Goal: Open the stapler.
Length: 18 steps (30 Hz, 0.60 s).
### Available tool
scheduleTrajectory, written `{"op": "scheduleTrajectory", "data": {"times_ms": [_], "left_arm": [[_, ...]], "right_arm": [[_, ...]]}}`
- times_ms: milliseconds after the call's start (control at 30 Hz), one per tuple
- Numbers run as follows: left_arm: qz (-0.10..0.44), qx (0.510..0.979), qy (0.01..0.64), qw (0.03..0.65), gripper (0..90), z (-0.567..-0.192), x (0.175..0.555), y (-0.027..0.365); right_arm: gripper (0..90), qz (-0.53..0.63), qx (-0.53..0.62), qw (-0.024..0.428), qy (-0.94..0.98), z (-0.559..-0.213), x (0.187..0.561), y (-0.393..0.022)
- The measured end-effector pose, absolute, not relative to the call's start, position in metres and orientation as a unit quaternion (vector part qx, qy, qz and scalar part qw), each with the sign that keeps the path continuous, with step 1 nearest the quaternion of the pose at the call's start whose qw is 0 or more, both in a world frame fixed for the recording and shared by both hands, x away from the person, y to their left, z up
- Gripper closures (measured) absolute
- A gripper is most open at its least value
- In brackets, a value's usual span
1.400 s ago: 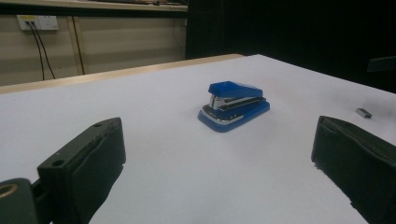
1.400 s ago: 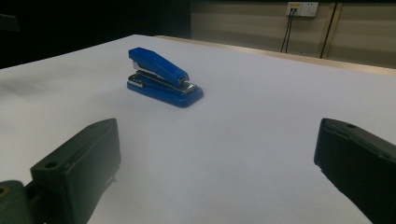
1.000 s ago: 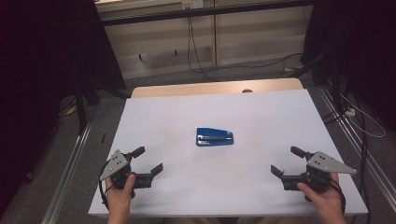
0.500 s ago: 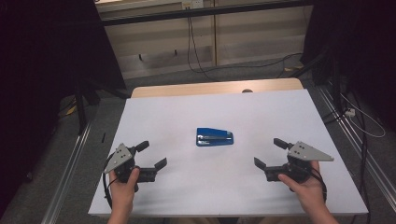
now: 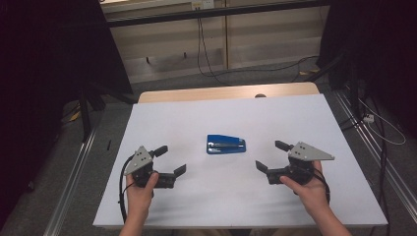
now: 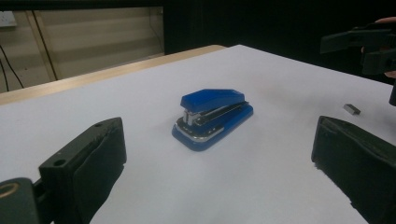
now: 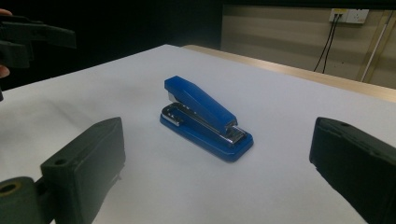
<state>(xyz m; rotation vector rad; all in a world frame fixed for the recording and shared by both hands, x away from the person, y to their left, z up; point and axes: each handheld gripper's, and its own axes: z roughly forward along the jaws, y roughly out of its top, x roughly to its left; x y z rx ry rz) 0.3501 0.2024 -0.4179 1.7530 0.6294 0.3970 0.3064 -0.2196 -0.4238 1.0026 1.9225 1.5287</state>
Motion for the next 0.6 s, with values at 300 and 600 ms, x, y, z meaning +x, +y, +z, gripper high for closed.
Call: {"op": "scheduleTrajectory", "data": {"times_ms": [300,600], "left_arm": [[0.168,0.752,0.274,0.575,3.3,-0.419,0.365,0.187],[0.162,0.760,0.273,0.567,3.6,-0.419,0.374,0.167]], "right_arm": [[6.5,0.554,0.370,0.235,0.708,-0.422,0.320,-0.209],[15.4,0.540,0.370,0.237,0.718,-0.423,0.336,-0.193]]}}
